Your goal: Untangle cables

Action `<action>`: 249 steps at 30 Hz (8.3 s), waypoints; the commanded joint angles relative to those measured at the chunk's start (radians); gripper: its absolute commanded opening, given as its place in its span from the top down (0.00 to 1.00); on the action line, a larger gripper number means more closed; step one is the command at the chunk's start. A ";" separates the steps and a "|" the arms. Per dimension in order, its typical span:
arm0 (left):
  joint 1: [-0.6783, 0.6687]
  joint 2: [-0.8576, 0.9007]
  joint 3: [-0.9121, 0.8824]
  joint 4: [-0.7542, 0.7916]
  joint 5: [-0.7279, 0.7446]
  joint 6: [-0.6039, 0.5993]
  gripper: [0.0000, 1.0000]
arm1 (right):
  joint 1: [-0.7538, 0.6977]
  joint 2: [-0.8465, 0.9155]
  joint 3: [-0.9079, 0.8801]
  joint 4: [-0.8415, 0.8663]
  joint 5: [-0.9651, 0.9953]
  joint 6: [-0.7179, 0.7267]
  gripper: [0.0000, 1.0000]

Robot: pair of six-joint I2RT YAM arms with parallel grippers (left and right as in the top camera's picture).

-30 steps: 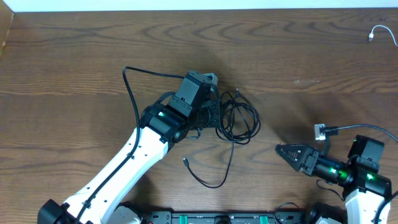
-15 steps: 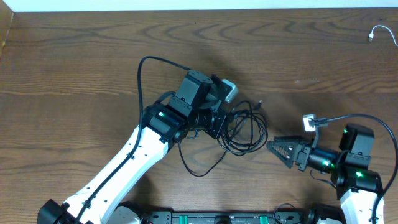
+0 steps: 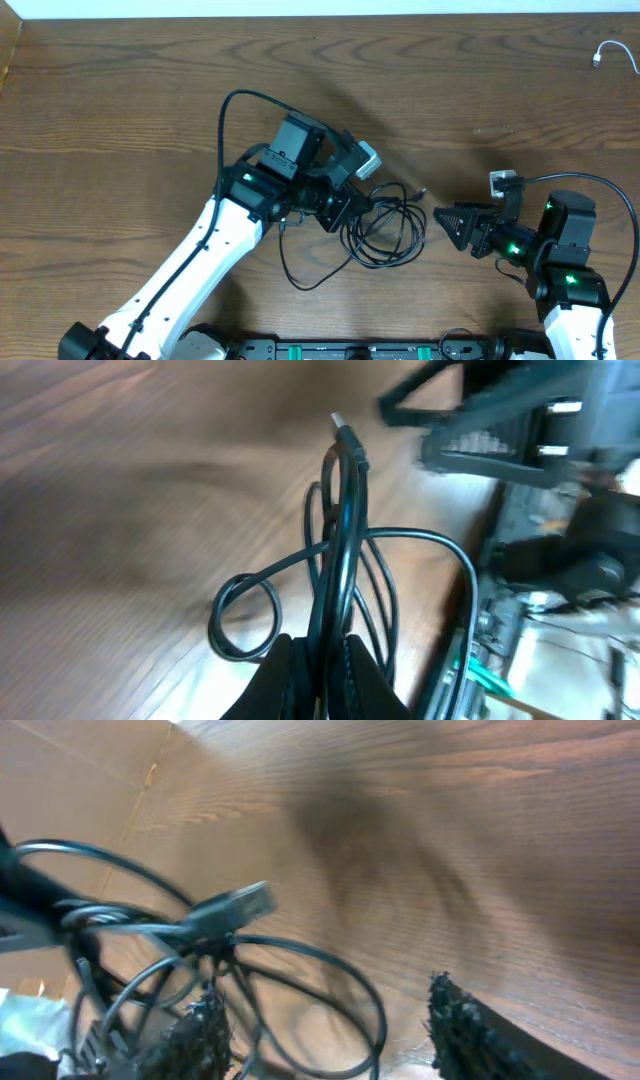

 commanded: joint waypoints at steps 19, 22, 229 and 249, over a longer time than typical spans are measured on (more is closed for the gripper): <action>0.086 -0.011 -0.002 -0.005 0.477 0.159 0.92 | 0.008 0.113 0.000 -0.047 -0.251 -0.330 0.71; 0.086 -0.011 -0.002 -0.004 0.504 0.165 0.92 | 0.008 0.132 0.000 -0.046 -0.275 -0.330 0.74; 0.332 -0.068 -0.002 1.092 0.827 -1.106 0.92 | 0.368 0.378 0.000 0.169 0.898 0.728 0.29; 0.332 -0.067 -0.002 1.092 0.827 -1.105 0.92 | 0.040 -0.058 0.000 0.164 0.509 0.478 0.14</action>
